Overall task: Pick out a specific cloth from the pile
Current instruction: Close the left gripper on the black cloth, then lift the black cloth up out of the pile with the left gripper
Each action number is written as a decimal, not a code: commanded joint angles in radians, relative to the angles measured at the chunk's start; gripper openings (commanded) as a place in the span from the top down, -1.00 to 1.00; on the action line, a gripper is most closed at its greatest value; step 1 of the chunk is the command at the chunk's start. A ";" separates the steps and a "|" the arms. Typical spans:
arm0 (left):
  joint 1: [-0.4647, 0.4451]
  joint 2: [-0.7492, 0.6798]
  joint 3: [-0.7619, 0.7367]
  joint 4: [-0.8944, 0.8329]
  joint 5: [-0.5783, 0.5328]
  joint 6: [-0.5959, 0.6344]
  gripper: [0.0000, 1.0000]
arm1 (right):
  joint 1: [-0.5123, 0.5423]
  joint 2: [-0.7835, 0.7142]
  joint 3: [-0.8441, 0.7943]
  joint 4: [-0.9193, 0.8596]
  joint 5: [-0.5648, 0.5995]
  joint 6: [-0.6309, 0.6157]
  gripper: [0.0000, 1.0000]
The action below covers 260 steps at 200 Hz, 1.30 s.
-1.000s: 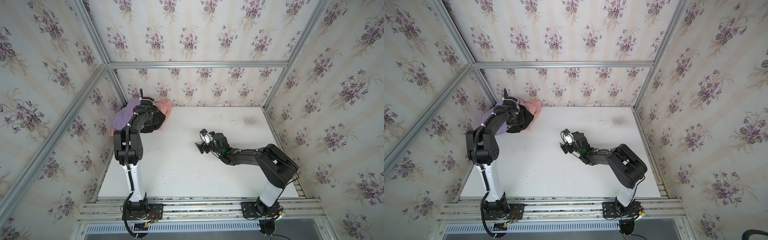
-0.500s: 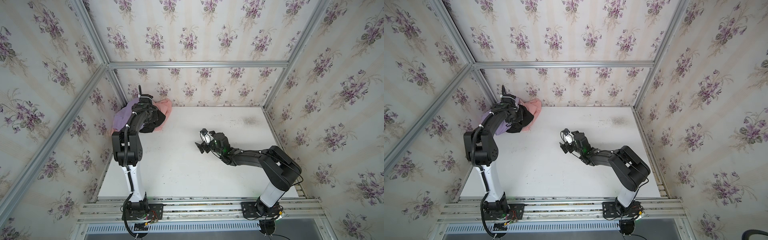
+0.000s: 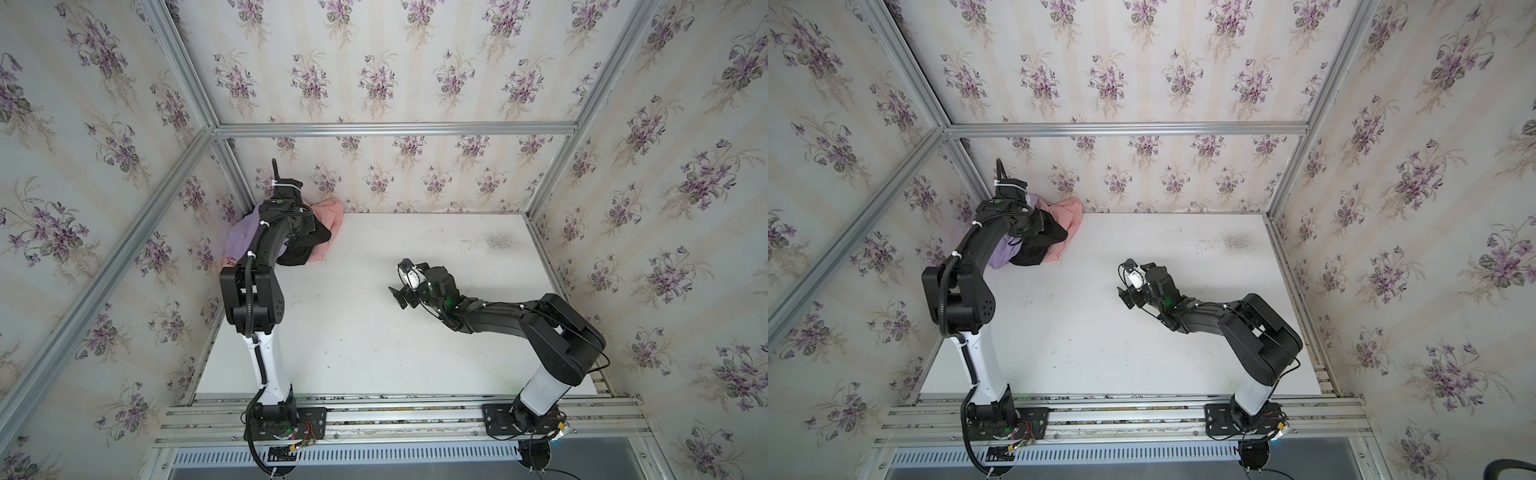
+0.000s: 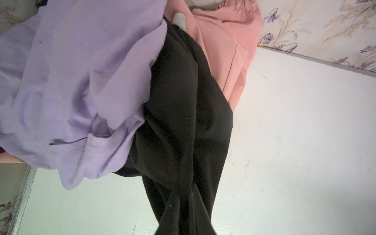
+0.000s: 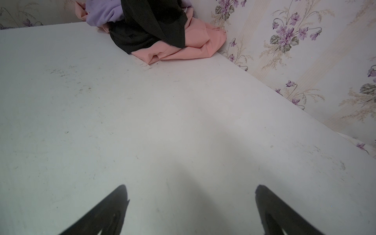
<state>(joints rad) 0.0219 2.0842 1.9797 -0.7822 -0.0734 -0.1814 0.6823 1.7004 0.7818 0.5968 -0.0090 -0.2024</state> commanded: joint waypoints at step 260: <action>-0.023 -0.131 0.226 -0.037 0.021 -0.004 0.86 | 0.080 -0.027 0.072 -0.050 0.052 -0.038 -1.00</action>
<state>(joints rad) -0.0002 1.9755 2.1822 -0.8436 -0.0483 -0.2005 0.7567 1.6657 0.8314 0.5373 0.0326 -0.2356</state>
